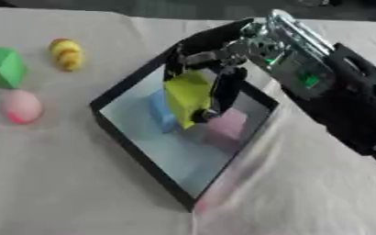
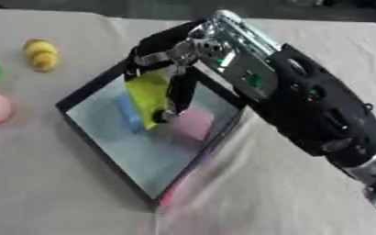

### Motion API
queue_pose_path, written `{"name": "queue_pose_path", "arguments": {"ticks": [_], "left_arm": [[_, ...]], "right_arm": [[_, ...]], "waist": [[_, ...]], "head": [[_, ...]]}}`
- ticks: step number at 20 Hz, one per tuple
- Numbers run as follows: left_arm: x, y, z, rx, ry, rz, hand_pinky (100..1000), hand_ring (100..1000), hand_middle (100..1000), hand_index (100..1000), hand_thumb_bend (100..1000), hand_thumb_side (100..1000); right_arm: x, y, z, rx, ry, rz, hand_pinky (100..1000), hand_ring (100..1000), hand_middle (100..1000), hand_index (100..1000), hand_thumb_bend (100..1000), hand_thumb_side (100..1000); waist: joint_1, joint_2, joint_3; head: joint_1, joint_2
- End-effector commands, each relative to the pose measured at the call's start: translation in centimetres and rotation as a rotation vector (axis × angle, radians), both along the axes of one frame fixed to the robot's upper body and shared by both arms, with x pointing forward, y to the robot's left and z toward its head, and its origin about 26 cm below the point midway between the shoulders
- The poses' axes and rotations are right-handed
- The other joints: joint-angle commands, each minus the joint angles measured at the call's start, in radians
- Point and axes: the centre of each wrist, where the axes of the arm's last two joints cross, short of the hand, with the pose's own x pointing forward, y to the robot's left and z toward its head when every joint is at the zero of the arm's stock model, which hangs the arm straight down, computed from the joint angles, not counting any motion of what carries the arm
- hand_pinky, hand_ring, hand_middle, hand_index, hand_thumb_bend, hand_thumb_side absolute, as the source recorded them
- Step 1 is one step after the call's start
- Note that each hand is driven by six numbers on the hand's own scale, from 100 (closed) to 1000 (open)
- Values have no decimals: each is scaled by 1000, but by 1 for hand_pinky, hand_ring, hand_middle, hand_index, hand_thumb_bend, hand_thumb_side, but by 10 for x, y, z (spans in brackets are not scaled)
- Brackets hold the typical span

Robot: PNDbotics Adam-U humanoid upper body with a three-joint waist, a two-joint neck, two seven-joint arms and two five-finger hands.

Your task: Pick up objects on the table and place them in the box.

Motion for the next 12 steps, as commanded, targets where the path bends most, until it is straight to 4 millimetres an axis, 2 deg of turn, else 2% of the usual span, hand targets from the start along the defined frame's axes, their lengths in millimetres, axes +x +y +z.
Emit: {"name": "queue_pose_path", "arguments": {"ticks": [1,2,5,8,12], "left_arm": [[0,3,9,27,-23,-7,823,786,747,790,172,736],[0,3,9,27,-23,-6,823,786,747,790,173,736],[0,4,9,28,-22,-4,823,786,747,790,173,736],[0,4,9,28,-23,-3,823,786,747,789,172,735],[0,4,9,30,-21,-1,823,787,747,789,168,737]], "right_arm": [[1,-10,14,11,-42,-3,833,849,833,897,442,258],[0,-13,17,21,-44,-1,841,859,841,908,455,293],[-3,-22,27,53,-53,-4,850,871,848,918,459,298],[-5,-32,35,114,-64,-25,843,855,831,899,444,237],[-8,-54,46,272,-72,-93,843,850,834,897,336,155]], "waist": [[-6,-32,-2],[-6,-33,-2],[-6,-34,-5],[-5,-33,-7],[-5,-33,-11]], "head": [[2,-5],[2,-5],[3,-3],[5,-3],[7,-1]]}}
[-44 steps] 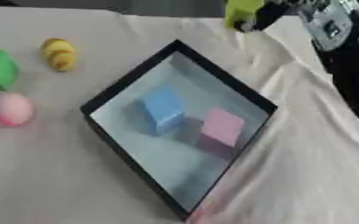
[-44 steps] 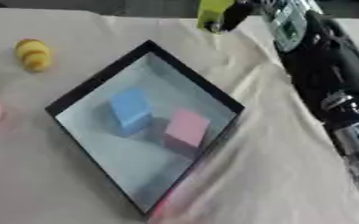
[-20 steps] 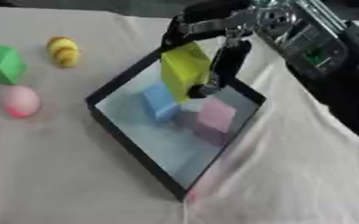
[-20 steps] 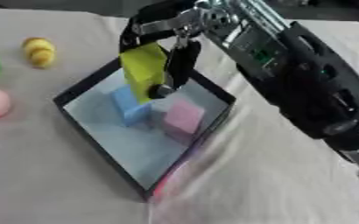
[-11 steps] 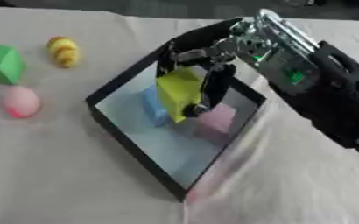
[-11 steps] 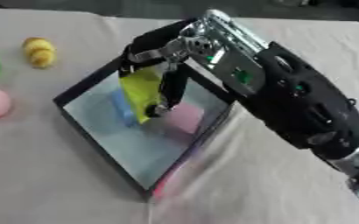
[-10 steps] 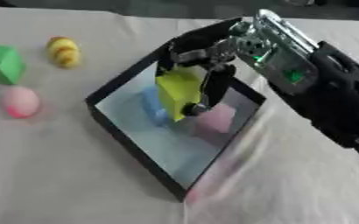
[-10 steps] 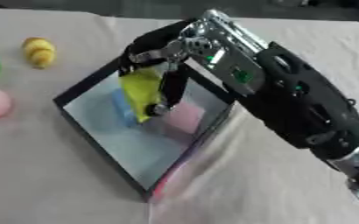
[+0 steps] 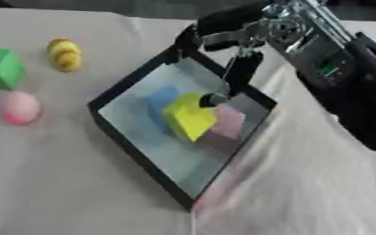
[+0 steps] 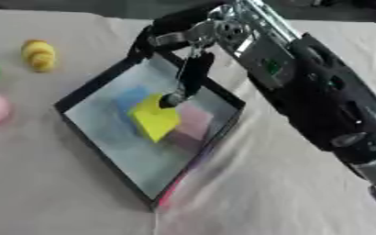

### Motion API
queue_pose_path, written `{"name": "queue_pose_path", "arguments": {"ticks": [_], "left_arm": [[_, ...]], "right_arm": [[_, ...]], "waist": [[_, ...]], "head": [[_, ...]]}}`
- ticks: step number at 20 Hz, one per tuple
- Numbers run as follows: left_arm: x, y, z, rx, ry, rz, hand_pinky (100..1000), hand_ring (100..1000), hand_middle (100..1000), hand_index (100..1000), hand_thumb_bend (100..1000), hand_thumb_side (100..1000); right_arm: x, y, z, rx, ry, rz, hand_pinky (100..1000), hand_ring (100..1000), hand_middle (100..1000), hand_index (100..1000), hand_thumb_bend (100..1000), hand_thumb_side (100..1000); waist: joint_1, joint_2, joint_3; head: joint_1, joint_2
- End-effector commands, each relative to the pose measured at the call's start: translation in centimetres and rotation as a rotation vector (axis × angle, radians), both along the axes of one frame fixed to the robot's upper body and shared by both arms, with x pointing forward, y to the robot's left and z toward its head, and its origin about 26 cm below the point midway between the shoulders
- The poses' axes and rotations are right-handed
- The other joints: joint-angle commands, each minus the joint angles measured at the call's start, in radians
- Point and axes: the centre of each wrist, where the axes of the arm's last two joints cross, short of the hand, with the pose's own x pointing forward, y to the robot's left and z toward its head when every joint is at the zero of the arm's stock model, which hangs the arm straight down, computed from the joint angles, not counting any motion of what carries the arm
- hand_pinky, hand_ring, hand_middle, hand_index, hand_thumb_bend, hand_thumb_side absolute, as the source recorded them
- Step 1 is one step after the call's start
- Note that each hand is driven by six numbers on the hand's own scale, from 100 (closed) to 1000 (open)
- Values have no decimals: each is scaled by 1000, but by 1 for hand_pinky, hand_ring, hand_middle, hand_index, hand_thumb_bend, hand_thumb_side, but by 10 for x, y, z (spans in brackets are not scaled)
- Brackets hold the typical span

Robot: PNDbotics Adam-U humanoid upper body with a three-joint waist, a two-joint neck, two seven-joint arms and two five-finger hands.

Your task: Pick up objects on the table and place them in the box.

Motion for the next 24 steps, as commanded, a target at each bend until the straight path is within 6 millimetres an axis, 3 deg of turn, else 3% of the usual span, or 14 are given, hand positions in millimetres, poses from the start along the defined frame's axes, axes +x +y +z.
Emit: {"name": "queue_pose_path", "arguments": {"ticks": [1,2,3,6,10,11,13,14,15,19,21,24], "left_arm": [[0,5,9,29,-23,4,823,787,747,789,169,736],[0,5,9,29,-23,5,823,787,747,789,168,736],[0,5,9,28,-24,6,823,787,747,789,168,736],[0,5,10,28,-27,9,823,787,747,789,167,735],[-1,6,11,26,-32,14,823,788,748,789,167,733],[-1,6,11,25,-33,14,822,788,748,789,168,733],[0,5,12,23,-36,16,822,788,748,789,167,732],[0,5,12,23,-38,16,822,788,748,789,167,732],[0,5,12,22,-39,16,822,788,748,789,168,731],[0,4,13,20,-44,16,822,789,748,790,169,728],[0,4,14,20,-49,17,822,789,749,790,168,724],[0,3,16,23,-59,15,823,790,749,791,169,719]], "right_arm": [[-6,-25,23,141,-50,-69,843,848,828,892,294,136],[-7,-33,26,200,-54,-95,845,842,823,880,118,136],[-8,-43,28,271,-61,-128,846,840,817,875,128,123],[-10,-70,28,509,-62,-234,848,825,799,845,100,239],[-10,-104,18,830,-61,-373,848,816,817,836,100,611],[-10,-111,14,896,-61,-404,849,815,811,838,100,577],[-8,-125,2,1037,-51,-458,854,815,815,840,100,676],[-8,-130,-5,1095,-45,-481,854,815,815,840,100,676],[-7,-136,-15,1161,-31,-511,862,818,819,846,100,747],[-8,-159,-53,1396,-9,-571,870,818,816,847,100,652],[-10,-167,-69,1510,-24,-575,862,805,802,832,100,564],[-10,-174,-93,1614,-50,-590,854,796,788,820,100,583]], "waist": [[-5,-33,-3],[-5,-33,-5],[-4,-32,-6],[-2,-31,-10],[1,-28,-13],[3,-27,-14],[5,-26,-15],[6,-26,-15],[7,-25,-16],[12,-25,-20],[17,-27,-24],[24,-29,-25]], "head": [[5,-2],[6,-3],[8,-3],[10,-5],[17,-6],[20,-6],[23,-9],[23,-9],[24,-7],[28,-2],[30,-2],[31,1]]}}
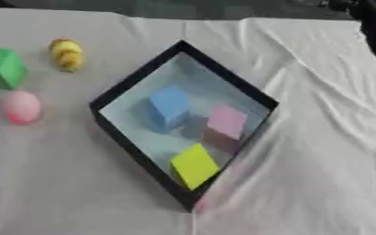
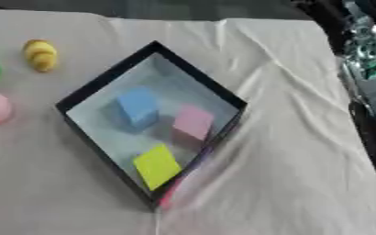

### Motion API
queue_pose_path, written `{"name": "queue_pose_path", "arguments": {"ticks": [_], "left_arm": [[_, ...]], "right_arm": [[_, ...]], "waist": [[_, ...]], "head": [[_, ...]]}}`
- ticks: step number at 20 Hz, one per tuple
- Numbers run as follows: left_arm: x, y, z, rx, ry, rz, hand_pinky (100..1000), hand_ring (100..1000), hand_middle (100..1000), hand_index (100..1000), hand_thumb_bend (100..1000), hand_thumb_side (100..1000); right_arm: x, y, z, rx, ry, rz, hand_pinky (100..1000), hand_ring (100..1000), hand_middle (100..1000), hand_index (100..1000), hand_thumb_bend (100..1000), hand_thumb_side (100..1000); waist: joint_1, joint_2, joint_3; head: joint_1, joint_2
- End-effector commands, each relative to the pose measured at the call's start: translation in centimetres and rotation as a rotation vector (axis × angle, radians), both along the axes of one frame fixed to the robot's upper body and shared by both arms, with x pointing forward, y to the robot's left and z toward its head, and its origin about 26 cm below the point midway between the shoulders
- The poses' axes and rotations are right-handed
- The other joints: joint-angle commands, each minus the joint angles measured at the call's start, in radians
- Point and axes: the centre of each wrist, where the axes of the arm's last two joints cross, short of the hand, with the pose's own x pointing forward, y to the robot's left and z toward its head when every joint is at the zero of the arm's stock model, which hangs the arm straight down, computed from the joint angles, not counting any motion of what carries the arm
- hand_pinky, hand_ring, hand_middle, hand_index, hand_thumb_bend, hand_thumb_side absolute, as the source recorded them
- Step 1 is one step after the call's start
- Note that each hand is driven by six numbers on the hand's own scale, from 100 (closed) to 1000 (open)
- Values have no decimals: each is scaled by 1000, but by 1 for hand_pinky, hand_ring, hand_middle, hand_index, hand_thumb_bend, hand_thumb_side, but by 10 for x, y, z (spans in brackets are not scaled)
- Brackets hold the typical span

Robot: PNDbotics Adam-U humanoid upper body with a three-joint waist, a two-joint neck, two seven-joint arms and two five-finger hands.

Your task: Pick up objects on the table and place them in the box.

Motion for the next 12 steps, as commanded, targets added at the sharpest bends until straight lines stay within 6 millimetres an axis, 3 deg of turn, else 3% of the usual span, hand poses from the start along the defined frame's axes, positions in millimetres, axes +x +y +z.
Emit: {"name": "queue_pose_path", "arguments": {"ticks": [1,8,12], "left_arm": [[-1,2,14,28,-47,3,824,791,750,791,167,717],[-1,4,27,89,-69,-16,829,801,763,805,158,703],[-2,19,59,287,-113,-47,845,829,815,866,122,672]], "right_arm": [[0,-9,-9,95,-57,-47,854,797,787,820,100,623],[-2,-22,-53,160,-31,-113,853,786,782,818,100,642],[-3,-22,-63,129,-3,-95,860,789,791,823,100,661]], "waist": [[19,-30,-1],[28,-34,7],[38,-36,8]], "head": [[3,2],[1,-2],[11,0]]}}
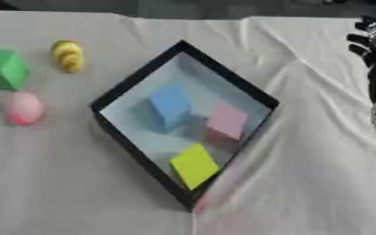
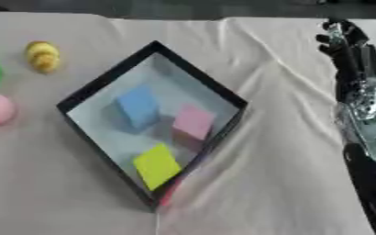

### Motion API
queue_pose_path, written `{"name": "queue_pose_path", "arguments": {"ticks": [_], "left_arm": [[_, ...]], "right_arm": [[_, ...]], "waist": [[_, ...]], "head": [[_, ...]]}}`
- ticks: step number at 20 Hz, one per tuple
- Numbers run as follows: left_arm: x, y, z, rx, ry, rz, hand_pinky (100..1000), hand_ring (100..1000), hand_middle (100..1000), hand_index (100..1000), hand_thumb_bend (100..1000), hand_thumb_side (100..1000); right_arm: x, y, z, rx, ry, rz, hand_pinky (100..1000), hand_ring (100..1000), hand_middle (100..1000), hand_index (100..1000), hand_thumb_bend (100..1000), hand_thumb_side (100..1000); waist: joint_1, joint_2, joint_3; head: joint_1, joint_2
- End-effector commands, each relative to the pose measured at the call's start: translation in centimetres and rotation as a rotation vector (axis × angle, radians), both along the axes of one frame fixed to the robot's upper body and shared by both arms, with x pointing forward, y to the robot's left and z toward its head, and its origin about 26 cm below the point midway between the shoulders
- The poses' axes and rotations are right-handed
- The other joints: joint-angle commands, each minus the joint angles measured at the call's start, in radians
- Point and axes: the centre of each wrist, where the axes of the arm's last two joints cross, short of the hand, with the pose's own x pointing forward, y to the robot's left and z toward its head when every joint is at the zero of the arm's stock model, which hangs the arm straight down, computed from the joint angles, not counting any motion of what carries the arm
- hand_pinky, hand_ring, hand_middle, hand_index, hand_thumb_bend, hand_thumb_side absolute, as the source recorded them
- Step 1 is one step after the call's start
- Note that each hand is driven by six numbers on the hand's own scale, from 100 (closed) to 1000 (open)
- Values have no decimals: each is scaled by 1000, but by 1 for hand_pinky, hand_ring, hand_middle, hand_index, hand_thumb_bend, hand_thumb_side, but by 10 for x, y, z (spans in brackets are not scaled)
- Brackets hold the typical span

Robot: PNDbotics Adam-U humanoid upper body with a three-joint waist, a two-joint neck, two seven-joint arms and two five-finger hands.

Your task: Pick up objects on the table and place them in the box.

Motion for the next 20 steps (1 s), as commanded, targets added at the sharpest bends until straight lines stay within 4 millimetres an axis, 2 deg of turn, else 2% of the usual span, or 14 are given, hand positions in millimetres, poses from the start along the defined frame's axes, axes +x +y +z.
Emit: {"name": "queue_pose_path", "arguments": {"ticks": [1,4,7,8,10,11,13,17,20], "left_arm": [[-4,17,41,225,-66,-15,855,842,823,871,120,627],[-4,38,82,523,-58,-26,866,853,822,879,135,573],[1,61,116,735,5,-19,878,866,824,884,206,461],[3,68,122,774,22,-20,878,866,824,884,206,461],[6,75,127,804,36,-24,878,866,824,884,206,461],[7,77,128,811,39,-25,893,883,830,888,367,331],[12,82,132,866,93,-11,900,891,829,884,445,253],[24,93,136,1019,217,12,909,901,827,873,560,154],[35,103,133,1096,278,10,911,903,821,865,614,120]], "right_arm": [[-1,-5,5,-40,-17,11,859,788,790,822,100,656],[-2,-8,1,-29,-11,9,859,785,784,820,100,656],[-3,-9,1,-22,-17,-2,858,782,780,817,100,644],[-4,-9,1,-20,-20,-4,858,782,780,817,100,644],[-4,-9,1,-19,-22,-6,858,782,780,817,100,644],[-4,-9,1,-19,-24,-7,857,782,780,817,100,631],[-4,-8,5,-23,-43,-7,857,784,784,818,100,635],[-2,-5,4,-20,-38,-5,857,784,784,816,100,641],[-2,-3,6,-14,-42,-4,856,782,781,814,100,635]], "waist": [[20,-36,1],[27,-35,1],[33,-34,1],[34,-34,1],[34,-34,1],[35,-33,1],[44,-29,-6],[46,-26,-17],[45,-24,-19]], "head": [[11,2],[17,7],[18,7],[18,7],[18,7],[19,6],[29,-1],[39,-5],[36,-7]]}}
